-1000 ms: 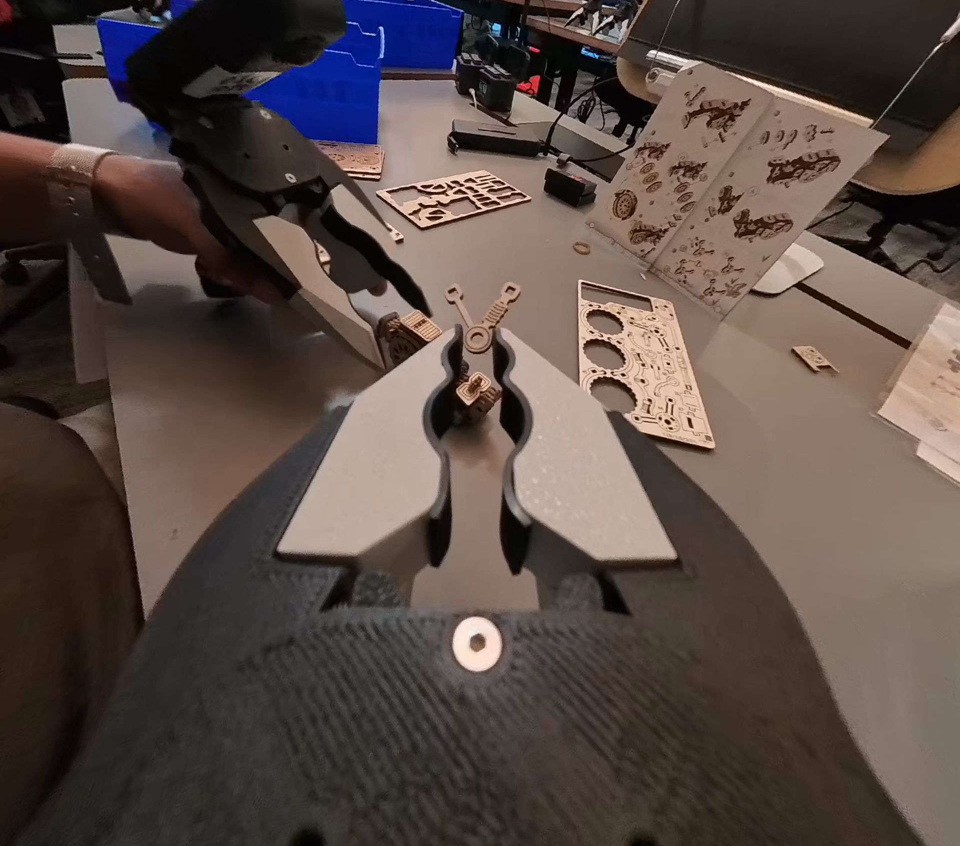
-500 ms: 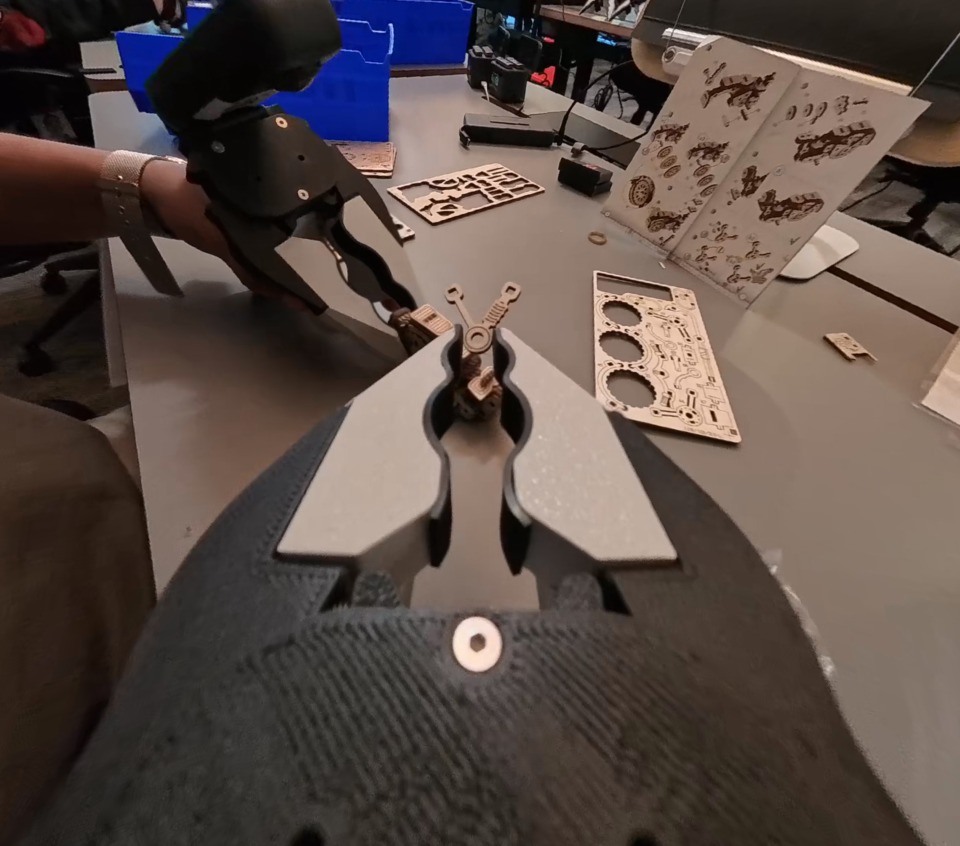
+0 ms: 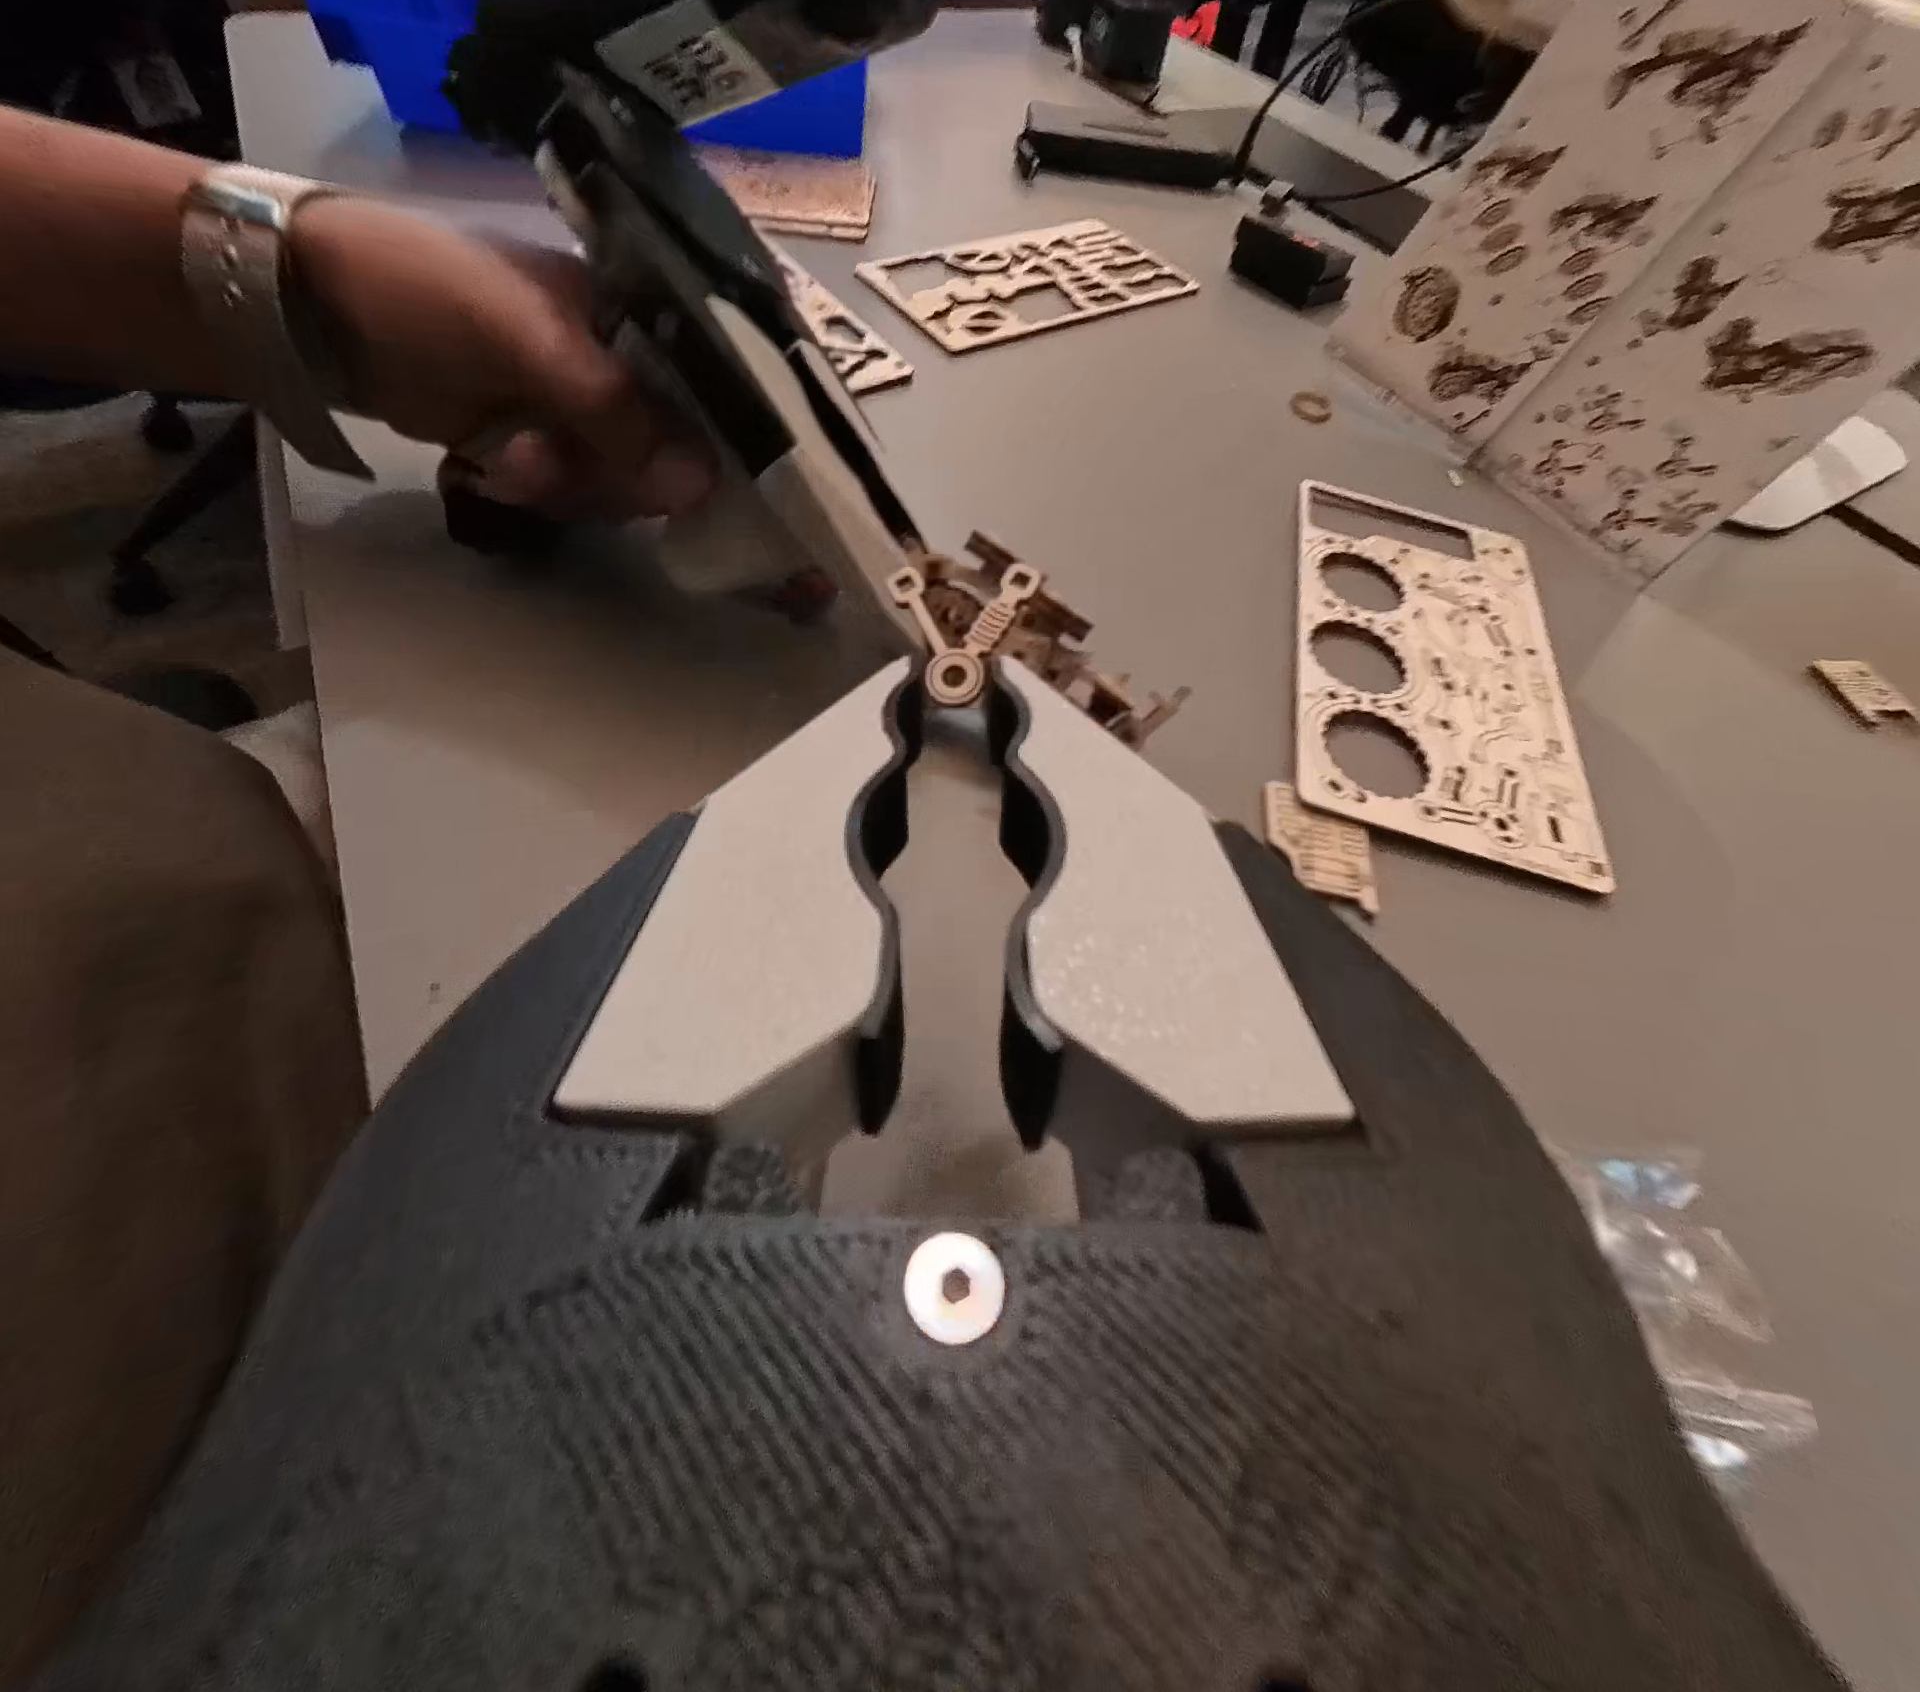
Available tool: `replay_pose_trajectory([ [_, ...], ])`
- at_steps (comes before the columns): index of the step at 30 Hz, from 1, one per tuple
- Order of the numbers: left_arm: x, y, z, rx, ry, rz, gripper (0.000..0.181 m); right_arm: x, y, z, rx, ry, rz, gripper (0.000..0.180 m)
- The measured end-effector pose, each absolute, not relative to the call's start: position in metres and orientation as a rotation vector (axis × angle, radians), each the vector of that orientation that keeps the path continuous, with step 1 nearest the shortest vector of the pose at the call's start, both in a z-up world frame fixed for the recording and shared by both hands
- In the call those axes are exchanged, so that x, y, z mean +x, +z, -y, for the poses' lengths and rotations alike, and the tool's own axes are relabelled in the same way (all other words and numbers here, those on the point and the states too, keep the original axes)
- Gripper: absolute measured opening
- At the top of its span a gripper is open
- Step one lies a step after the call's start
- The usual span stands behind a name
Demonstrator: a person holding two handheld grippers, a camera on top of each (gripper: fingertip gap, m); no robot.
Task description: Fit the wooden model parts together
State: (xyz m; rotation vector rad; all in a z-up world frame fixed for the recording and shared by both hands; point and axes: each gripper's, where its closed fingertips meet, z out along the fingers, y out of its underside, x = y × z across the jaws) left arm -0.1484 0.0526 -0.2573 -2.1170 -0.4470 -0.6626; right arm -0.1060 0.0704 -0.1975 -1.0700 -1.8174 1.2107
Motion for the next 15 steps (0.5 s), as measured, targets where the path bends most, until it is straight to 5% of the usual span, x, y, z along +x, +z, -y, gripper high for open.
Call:
replay_pose_trajectory([
  [1,-0.148,-0.257,-0.052,-2.087,-0.726,0.516,0.015,-0.106,-0.203,-0.066,-1.076,1.203,1.843,0.009],
  [15,-0.145,-0.253,-0.044,-2.029,-0.832,0.588,0.028,-0.118,-0.232,-0.057,-1.061,1.134,1.972,0.009],
])
